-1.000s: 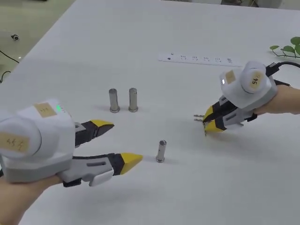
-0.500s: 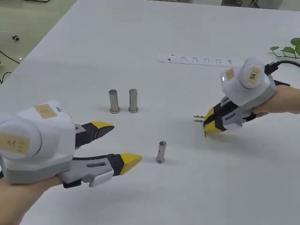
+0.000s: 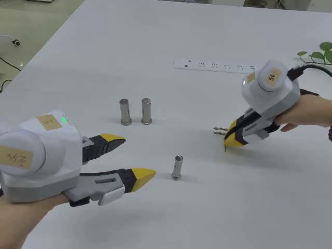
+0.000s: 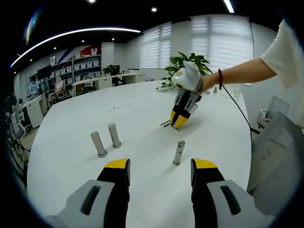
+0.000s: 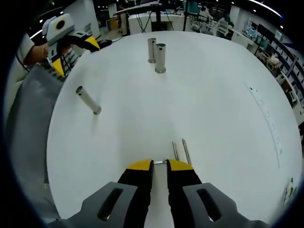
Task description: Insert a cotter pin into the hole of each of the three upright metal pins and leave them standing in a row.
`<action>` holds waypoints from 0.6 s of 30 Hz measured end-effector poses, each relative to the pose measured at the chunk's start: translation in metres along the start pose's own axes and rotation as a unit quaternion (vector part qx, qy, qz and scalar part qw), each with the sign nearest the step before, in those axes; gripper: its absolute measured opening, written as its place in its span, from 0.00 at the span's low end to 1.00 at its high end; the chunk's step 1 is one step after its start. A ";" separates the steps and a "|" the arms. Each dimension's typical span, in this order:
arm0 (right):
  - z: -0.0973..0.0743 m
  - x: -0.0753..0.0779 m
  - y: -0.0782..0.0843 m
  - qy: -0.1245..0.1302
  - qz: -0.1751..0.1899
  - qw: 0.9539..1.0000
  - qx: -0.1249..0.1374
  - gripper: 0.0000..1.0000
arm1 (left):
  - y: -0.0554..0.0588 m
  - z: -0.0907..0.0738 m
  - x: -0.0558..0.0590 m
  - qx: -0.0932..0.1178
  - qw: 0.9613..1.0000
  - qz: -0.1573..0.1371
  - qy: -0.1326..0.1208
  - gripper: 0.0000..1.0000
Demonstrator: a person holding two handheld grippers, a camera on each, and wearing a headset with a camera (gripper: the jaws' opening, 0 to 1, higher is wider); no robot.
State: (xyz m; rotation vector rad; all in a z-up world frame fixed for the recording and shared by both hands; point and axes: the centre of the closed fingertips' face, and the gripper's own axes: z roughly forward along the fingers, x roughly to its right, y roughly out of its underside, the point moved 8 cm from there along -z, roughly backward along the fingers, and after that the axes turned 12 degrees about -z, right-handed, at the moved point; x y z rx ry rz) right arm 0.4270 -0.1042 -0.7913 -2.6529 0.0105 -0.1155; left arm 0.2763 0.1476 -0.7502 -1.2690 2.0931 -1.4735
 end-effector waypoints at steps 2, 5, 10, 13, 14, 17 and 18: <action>-0.001 -0.001 0.000 0.002 0.016 1.000 -0.002 0.13 | 0.000 0.000 0.000 0.000 1.000 0.000 0.000 0.50; -0.001 -0.003 0.000 -0.001 0.052 0.999 0.002 0.15 | 0.001 -0.001 0.001 -0.001 1.000 0.000 0.000 0.50; -0.005 -0.005 -0.001 0.000 0.000 1.000 0.006 0.16 | 0.001 -0.001 0.002 -0.001 1.000 0.001 0.001 0.50; -0.007 -0.006 -0.003 0.001 -0.035 0.999 0.011 0.17 | 0.001 -0.001 0.002 -0.001 1.000 0.001 0.001 0.50; -0.008 -0.006 -0.004 0.001 -0.057 0.998 0.011 0.17 | 0.001 -0.001 0.002 -0.001 1.000 0.002 0.001 0.49; -0.008 -0.007 -0.005 -0.004 -0.099 0.995 0.008 0.17 | 0.000 0.000 0.002 0.000 1.000 0.002 0.002 0.49; -0.007 -0.008 -0.005 -0.008 -0.105 0.994 0.008 0.17 | 0.000 -0.001 0.002 0.001 1.000 0.001 0.002 0.49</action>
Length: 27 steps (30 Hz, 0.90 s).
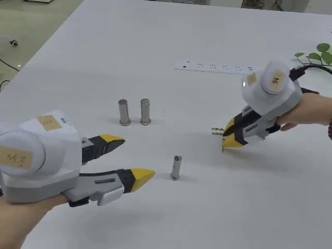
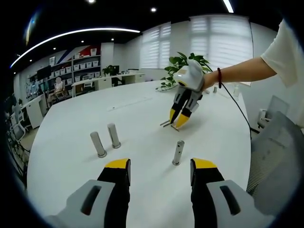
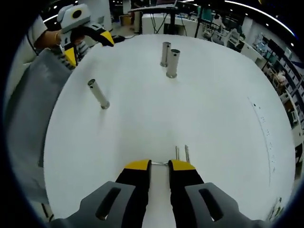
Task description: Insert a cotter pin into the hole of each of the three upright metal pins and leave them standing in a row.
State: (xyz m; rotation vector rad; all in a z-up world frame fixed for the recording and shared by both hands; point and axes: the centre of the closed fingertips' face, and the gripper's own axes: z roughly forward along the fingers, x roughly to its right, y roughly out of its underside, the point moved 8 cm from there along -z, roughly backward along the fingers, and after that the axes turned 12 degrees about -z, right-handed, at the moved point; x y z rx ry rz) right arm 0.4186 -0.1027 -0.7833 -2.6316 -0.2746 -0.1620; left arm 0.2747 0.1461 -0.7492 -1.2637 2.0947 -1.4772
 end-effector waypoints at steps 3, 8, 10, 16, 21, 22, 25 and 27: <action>0.002 0.000 0.000 -0.004 -0.024 1.000 -0.001 0.17 | 0.000 0.000 0.000 0.000 1.000 -0.001 0.000 0.49; 0.005 0.001 0.001 -0.008 -0.066 0.998 -0.008 0.17 | 0.001 -0.002 -0.002 -0.001 1.000 -0.003 -0.003 0.48; 0.005 0.002 0.001 -0.010 -0.074 0.997 -0.011 0.17 | 0.001 -0.002 -0.002 -0.001 1.000 -0.004 -0.004 0.48; 0.008 0.002 0.000 -0.018 -0.100 0.995 -0.013 0.16 | 0.001 -0.003 -0.003 0.000 1.000 -0.006 -0.007 0.48; 0.010 0.004 0.000 -0.028 -0.102 0.994 -0.019 0.15 | 0.001 -0.004 -0.005 0.000 1.000 -0.008 -0.009 0.47; 0.009 0.004 0.000 -0.028 -0.100 0.994 -0.019 0.15 | 0.001 -0.004 -0.005 0.000 1.000 -0.008 -0.009 0.47; 0.009 0.004 0.000 -0.028 -0.090 0.995 -0.023 0.14 | 0.001 -0.004 -0.005 -0.001 1.000 -0.008 -0.010 0.47; 0.009 0.005 -0.001 -0.026 -0.082 0.996 -0.026 0.14 | 0.001 -0.004 -0.005 -0.001 1.000 -0.008 -0.010 0.47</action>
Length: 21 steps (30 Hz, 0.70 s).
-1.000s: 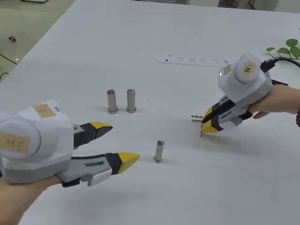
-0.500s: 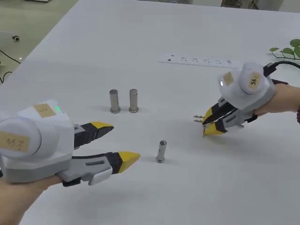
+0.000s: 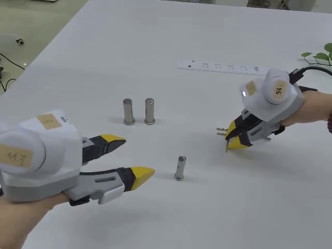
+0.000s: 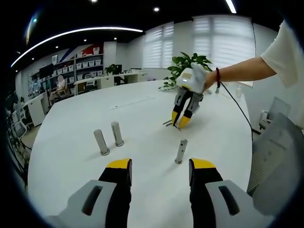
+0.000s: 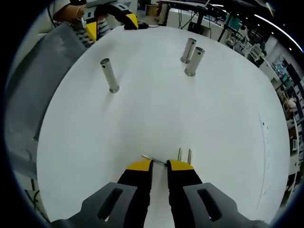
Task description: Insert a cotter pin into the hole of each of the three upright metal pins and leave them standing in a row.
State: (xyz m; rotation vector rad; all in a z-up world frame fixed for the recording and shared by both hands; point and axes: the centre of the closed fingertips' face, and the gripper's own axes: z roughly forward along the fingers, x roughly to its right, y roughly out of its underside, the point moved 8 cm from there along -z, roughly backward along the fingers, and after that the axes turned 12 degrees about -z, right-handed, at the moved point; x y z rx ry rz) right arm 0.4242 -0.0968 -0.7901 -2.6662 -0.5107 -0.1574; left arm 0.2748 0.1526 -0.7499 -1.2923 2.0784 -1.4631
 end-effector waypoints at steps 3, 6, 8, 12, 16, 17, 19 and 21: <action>0.000 0.001 0.000 0.003 0.010 1.000 -0.007 0.13 | 0.000 0.000 0.000 0.001 1.000 0.000 0.000 0.47; 0.000 0.002 0.000 0.008 0.033 0.999 -0.016 0.11 | 0.000 0.000 -0.001 0.000 1.000 0.001 0.001 0.47; -0.001 0.000 0.000 0.009 0.045 0.999 -0.019 0.11 | 0.000 0.000 -0.001 -0.001 1.000 0.000 0.001 0.47; -0.001 0.000 0.001 0.011 0.063 0.997 -0.030 0.08 | 0.001 0.000 0.000 -0.002 1.000 0.000 0.002 0.47; -0.003 -0.003 0.001 0.006 0.084 0.996 -0.042 0.06 | 0.001 0.000 0.001 0.000 1.000 0.000 0.003 0.46; -0.004 -0.003 0.001 0.007 0.087 0.995 -0.045 0.06 | 0.001 0.000 0.001 -0.001 1.000 0.000 0.004 0.46; -0.004 -0.004 0.001 0.003 0.093 0.994 -0.050 0.06 | 0.001 0.000 0.001 -0.001 1.000 0.000 0.004 0.46; -0.002 -0.007 0.001 0.000 0.096 0.994 -0.056 0.05 | 0.001 0.000 0.001 -0.001 1.000 0.000 0.004 0.46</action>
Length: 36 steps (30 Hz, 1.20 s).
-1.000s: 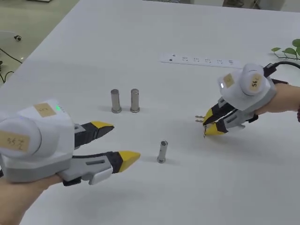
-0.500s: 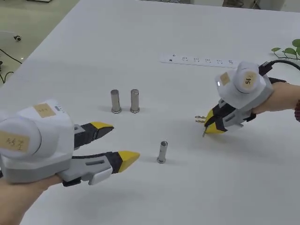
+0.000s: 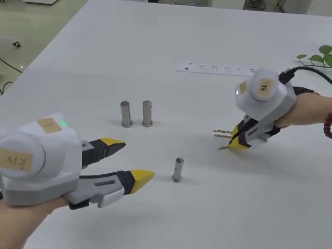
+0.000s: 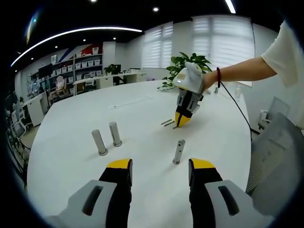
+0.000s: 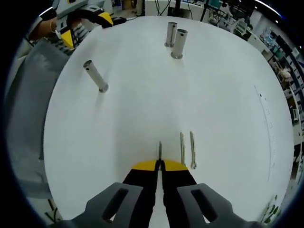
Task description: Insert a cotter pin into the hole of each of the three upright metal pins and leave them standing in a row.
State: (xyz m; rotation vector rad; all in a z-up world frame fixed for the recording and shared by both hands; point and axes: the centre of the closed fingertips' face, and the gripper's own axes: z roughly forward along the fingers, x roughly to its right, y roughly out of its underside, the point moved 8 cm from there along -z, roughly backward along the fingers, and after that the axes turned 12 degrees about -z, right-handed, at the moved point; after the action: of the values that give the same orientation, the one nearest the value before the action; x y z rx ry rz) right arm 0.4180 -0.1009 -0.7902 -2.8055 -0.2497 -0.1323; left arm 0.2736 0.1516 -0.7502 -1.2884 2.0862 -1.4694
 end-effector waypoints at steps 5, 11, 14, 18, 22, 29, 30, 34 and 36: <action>0.000 -0.001 0.001 -0.003 -0.001 1.000 -0.012 0.04 | 0.001 -0.001 0.000 -0.001 1.000 0.000 -0.001 0.46; 0.001 0.000 0.000 0.001 -0.011 1.000 -0.021 0.03 | 0.001 0.000 0.001 -0.001 1.000 -0.001 -0.001 0.46; 0.001 0.000 0.001 0.004 -0.016 1.000 -0.021 0.02 | 0.001 0.001 0.001 -0.002 1.000 0.001 -0.001 0.46; 0.000 0.000 0.002 0.017 -0.018 1.000 -0.019 0.01 | 0.001 0.001 0.002 -0.003 1.000 0.002 0.000 0.46; -0.004 0.002 0.002 0.031 -0.019 0.999 -0.014 0.01 | 0.000 0.001 0.003 -0.003 1.000 0.004 0.001 0.46; -0.013 -0.002 -0.004 0.056 -0.039 0.998 0.006 0.01 | -0.004 0.004 0.004 -0.008 1.000 0.008 0.003 0.44; -0.014 -0.003 -0.006 0.063 -0.043 0.997 0.011 0.01 | -0.005 0.004 0.004 -0.007 1.000 0.007 0.004 0.44; -0.022 -0.007 -0.015 0.083 -0.075 0.993 0.035 0.01 | -0.012 0.005 0.006 -0.004 1.000 0.004 0.006 0.41; -0.025 -0.010 -0.020 0.091 -0.082 0.992 0.042 0.01 | -0.016 0.005 0.006 0.001 1.000 0.000 0.008 0.41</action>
State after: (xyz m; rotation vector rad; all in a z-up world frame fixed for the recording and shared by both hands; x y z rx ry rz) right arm 0.4031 -0.0921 -0.7614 -2.6661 -0.4304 -0.4029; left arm 0.2817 0.1419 -0.7372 -1.2799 2.0949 -1.4859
